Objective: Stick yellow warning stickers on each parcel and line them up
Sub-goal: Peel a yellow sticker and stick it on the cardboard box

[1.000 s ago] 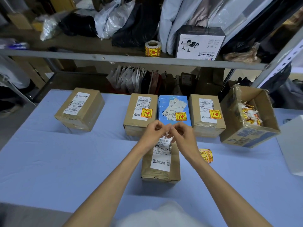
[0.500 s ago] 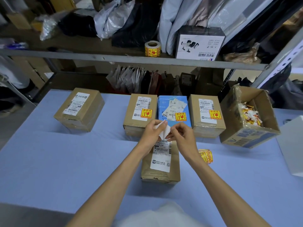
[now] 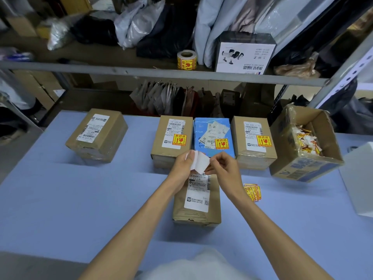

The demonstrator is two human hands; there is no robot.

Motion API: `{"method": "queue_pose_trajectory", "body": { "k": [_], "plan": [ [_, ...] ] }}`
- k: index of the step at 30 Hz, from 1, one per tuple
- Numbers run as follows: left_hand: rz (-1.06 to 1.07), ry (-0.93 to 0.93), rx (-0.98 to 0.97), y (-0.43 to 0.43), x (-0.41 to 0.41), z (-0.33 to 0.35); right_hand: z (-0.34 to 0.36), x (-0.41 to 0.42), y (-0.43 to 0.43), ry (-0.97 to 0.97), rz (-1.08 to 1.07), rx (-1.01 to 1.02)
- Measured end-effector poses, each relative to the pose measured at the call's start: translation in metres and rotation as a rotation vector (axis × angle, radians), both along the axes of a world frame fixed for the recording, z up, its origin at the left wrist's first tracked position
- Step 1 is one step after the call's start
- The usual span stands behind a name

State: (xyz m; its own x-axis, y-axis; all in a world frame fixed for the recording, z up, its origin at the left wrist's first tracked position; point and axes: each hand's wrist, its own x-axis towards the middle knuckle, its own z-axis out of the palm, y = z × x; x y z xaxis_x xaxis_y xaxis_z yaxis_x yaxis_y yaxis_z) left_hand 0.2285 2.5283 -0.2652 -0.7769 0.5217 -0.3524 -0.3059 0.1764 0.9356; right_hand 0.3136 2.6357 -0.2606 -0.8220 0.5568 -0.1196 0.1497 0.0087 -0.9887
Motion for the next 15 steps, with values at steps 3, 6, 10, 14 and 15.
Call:
{"method": "queue_pose_trajectory", "body": {
  "k": [3,6,10,14,15],
  "plan": [
    [0.085,0.084,-0.077,-0.003,-0.006,0.000,0.002,0.002,0.002,-0.002,-0.021,0.007],
    [0.229,0.142,-0.151,-0.006,-0.013,-0.001,0.005,0.002,0.005,-0.012,-0.092,-0.003],
    [0.297,0.191,-0.246,-0.006,-0.011,0.004,0.006,-0.001,0.006,-0.024,-0.148,-0.005],
    [0.212,0.288,-0.288,-0.001,-0.006,0.008,0.007,-0.004,0.003,-0.034,-0.159,-0.007],
    [0.174,0.292,-0.288,0.000,-0.004,0.009,0.007,-0.004,0.002,-0.036,-0.159,-0.005]
  ]
}}
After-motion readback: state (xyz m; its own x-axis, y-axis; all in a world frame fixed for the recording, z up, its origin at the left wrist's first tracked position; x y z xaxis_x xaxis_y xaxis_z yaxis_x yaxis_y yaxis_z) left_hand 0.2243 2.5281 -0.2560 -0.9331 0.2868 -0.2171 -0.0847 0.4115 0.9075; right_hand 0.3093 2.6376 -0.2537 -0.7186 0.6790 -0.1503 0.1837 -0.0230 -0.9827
